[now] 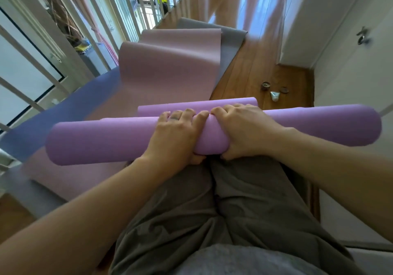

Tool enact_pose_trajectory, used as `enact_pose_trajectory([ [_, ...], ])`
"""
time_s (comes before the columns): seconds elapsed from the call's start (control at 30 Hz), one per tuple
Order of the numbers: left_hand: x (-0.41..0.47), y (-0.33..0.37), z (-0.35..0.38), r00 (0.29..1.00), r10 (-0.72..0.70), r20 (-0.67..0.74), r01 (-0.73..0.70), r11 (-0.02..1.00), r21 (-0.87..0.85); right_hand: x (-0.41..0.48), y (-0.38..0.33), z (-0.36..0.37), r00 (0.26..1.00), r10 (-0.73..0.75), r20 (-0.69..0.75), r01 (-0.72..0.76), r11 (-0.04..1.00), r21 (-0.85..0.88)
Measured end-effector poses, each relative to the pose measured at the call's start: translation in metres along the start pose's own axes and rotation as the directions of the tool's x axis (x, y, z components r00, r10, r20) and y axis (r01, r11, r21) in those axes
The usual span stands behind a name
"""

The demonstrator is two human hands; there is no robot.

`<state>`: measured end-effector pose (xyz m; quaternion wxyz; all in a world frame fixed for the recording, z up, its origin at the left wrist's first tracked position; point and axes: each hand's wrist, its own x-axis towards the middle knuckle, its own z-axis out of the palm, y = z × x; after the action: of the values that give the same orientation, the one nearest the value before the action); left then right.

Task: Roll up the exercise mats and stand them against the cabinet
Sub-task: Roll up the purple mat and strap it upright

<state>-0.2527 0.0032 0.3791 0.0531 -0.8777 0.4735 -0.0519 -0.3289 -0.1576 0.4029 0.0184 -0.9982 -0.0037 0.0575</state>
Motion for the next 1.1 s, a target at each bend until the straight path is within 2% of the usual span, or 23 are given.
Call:
enact_pose_trajectory([
  [0.1, 0.007, -0.002, -0.013, 0.999, 0.006, 0.046, -0.005, 1.0, -0.028, 0.003, -0.001, -0.01, 0.999, -0.008, 0.046, 0.006, 0.999, 0.038],
  [0.23, -0.009, 0.001, -0.044, 0.999, 0.038, 0.016, -0.038, 0.999, 0.024, -0.015, -0.007, -0.035, 0.997, -0.073, 0.029, 0.075, 0.994, -0.078],
  [0.3, -0.025, 0.007, -0.052, 0.998, 0.054, 0.037, -0.054, 0.999, 0.003, -0.03, -0.014, -0.041, 0.991, -0.118, 0.059, 0.122, 0.99, -0.077],
  [0.43, -0.039, 0.026, -0.039, 0.981, 0.094, 0.172, -0.09, 0.995, -0.033, -0.047, -0.025, -0.022, 0.973, -0.112, 0.201, 0.102, 0.993, 0.057],
  [0.53, -0.029, 0.019, -0.034, 0.963, 0.1, 0.249, -0.074, 0.991, -0.112, -0.046, -0.022, -0.018, 0.972, -0.082, 0.22, 0.054, 0.99, 0.128],
  [0.73, -0.002, 0.0, -0.039, 0.883, 0.167, 0.438, -0.011, 0.941, -0.338, -0.055, -0.03, -0.012, 0.986, -0.022, 0.166, 0.029, 0.999, -0.043],
  [0.8, 0.001, -0.002, -0.038, 0.887, 0.158, 0.434, 0.006, 0.936, -0.351, -0.048, -0.027, -0.011, 0.988, -0.006, 0.155, 0.007, 1.0, -0.006],
  [0.9, -0.008, 0.006, -0.033, 0.941, 0.117, 0.318, -0.083, 0.989, -0.12, -0.03, -0.015, -0.017, 0.979, -0.002, 0.205, -0.016, 0.996, 0.084],
  [0.97, -0.013, 0.011, -0.03, 0.958, 0.089, 0.271, -0.077, 0.996, -0.055, -0.02, -0.01, -0.021, 0.962, -0.027, 0.27, -0.003, 0.994, 0.11],
  [1.03, -0.009, 0.007, -0.03, 0.96, 0.078, 0.267, -0.049, 0.993, -0.111, -0.016, -0.007, -0.021, 0.96, -0.036, 0.279, 0.007, 0.994, 0.107],
  [1.1, 0.001, -0.001, -0.032, 0.949, 0.084, 0.303, -0.021, 0.979, -0.204, -0.021, -0.011, -0.016, 0.976, -0.019, 0.219, 0.012, 0.999, 0.033],
])
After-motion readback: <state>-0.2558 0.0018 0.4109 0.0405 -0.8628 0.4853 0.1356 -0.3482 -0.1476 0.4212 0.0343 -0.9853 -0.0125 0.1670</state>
